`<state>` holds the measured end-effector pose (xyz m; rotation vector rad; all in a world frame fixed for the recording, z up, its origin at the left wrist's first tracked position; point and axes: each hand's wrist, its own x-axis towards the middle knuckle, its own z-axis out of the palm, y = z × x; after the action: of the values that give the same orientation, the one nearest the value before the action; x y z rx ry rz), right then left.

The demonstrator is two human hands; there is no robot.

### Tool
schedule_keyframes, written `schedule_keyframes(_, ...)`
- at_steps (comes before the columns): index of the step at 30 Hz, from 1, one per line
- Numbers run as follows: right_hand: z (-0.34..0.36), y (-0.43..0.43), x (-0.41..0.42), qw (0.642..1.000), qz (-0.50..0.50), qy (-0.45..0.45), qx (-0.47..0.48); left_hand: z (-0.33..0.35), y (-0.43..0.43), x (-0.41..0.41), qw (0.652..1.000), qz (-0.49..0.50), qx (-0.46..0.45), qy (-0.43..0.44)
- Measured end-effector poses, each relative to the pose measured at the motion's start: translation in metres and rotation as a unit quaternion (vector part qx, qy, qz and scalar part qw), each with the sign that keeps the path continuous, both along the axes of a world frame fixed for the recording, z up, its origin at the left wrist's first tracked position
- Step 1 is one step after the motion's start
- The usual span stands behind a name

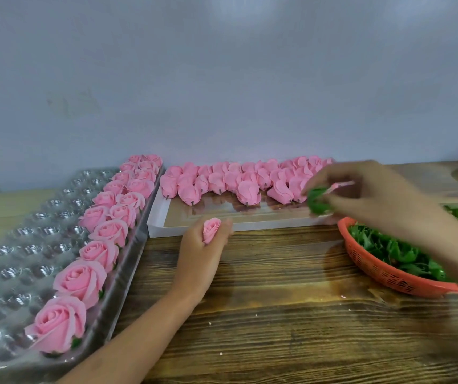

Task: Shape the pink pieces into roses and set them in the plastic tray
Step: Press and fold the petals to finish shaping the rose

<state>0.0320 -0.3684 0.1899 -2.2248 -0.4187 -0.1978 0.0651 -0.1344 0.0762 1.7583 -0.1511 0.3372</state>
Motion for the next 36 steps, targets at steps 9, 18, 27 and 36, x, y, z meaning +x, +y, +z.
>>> schedule_keyframes(9,-0.086,0.07,0.003,0.982,0.087,0.158,0.061,0.003,0.0,-0.005,0.996,-0.039,-0.037,-0.066)
schedule_keyframes(18,-0.106,0.075,0.006,0.981,0.05,0.159,0.098,0.021,-0.018,-0.021,0.975,-0.194,-0.076,-0.075)
schedule_keyframes(27,-0.109,0.073,0.007,0.987,0.036,0.138,0.079,0.019,-0.027,-0.032,0.955,-0.294,-0.038,-0.034)
schedule_keyframes(36,-0.101,0.07,0.008,0.945,0.095,0.257,0.176,0.013,-0.019,-0.02,0.974,-0.224,-0.001,0.015)
